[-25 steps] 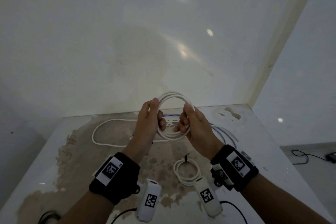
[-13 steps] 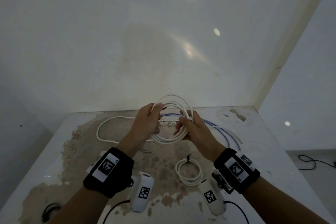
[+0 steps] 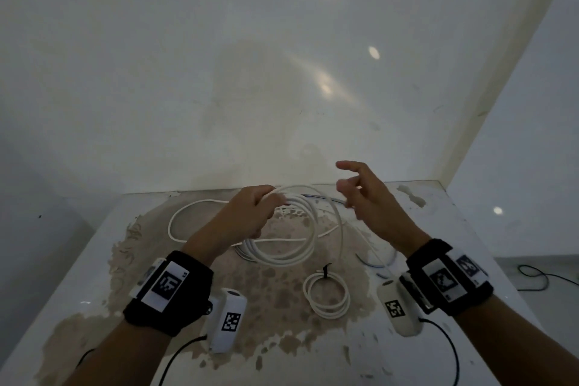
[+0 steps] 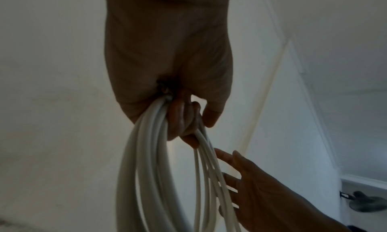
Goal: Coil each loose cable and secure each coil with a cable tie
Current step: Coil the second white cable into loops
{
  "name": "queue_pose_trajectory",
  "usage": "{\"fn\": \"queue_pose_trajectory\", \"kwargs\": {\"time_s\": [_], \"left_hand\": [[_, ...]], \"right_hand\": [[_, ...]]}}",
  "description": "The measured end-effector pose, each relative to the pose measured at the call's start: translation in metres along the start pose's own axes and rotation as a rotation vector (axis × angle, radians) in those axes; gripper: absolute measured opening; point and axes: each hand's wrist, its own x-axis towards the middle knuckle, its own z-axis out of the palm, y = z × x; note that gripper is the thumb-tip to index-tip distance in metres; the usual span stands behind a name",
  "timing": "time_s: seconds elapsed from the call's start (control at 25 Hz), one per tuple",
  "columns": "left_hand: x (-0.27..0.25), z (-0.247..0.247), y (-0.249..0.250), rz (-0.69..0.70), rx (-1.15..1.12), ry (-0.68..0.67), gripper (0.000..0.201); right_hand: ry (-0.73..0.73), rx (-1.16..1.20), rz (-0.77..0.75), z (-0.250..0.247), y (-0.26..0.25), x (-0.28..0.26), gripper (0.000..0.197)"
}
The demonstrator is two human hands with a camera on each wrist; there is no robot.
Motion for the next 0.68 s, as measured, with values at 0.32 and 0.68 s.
{"fn": "queue_pose_trajectory", "kwargs": {"time_s": [0.32, 0.68], "left_hand": [[-0.003, 0.003, 0.000, -0.089, -0.246, -0.265, 0.020], [-0.001, 0.008, 0.011, -0.091, -0.446, -0.334, 0.028]], "right_hand": [[-0.150, -0.232, -0.318, 0.009, -0.010, 0.002, 0.028], [-0.218, -0.222, -0.404, 0.022, -0.026, 0.003, 0.038]]}}
